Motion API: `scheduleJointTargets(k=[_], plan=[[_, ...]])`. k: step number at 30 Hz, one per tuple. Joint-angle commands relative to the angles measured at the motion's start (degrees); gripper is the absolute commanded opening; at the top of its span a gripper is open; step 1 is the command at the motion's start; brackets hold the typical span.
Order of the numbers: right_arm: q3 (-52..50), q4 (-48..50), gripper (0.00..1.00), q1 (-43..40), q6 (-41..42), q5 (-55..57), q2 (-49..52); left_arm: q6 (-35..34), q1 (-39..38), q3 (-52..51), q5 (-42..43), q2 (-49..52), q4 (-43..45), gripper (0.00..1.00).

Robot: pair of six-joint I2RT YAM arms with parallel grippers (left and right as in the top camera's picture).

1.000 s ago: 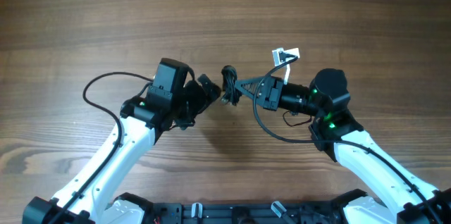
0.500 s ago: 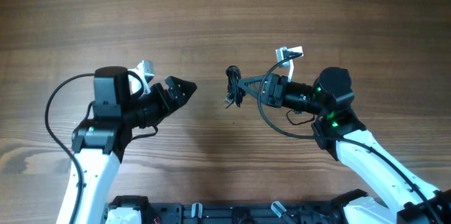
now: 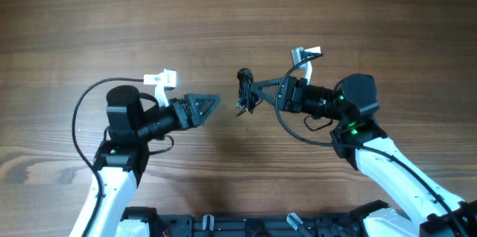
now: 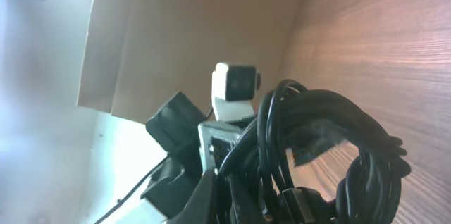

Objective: Untangle cables
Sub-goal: 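Reach the left gripper back in and regrasp the coil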

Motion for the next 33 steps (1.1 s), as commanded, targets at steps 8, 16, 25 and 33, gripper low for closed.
scheduleJointTargets(k=[8,16,25,33], plan=[[0.5,1.2,0.04,-0.1,1.2,-3.2,-0.2,-11.2,-10.0,-0.4,-1.0,12.9,19.9,0.91],[0.5,1.8,0.04,-0.1,1.2,-5.5,-0.2,-17.3,-13.4,-0.3,-4.9,19.4,30.8,0.83],[0.5,1.8,0.04,-0.1,1.0,-5.5,-0.2,-17.1,-18.1,-0.3,-14.3,19.5,29.0,0.06],[0.5,1.8,0.04,-0.1,1.0,-5.5,-0.2,-16.9,-14.8,-0.3,-12.5,19.5,29.0,0.04]])
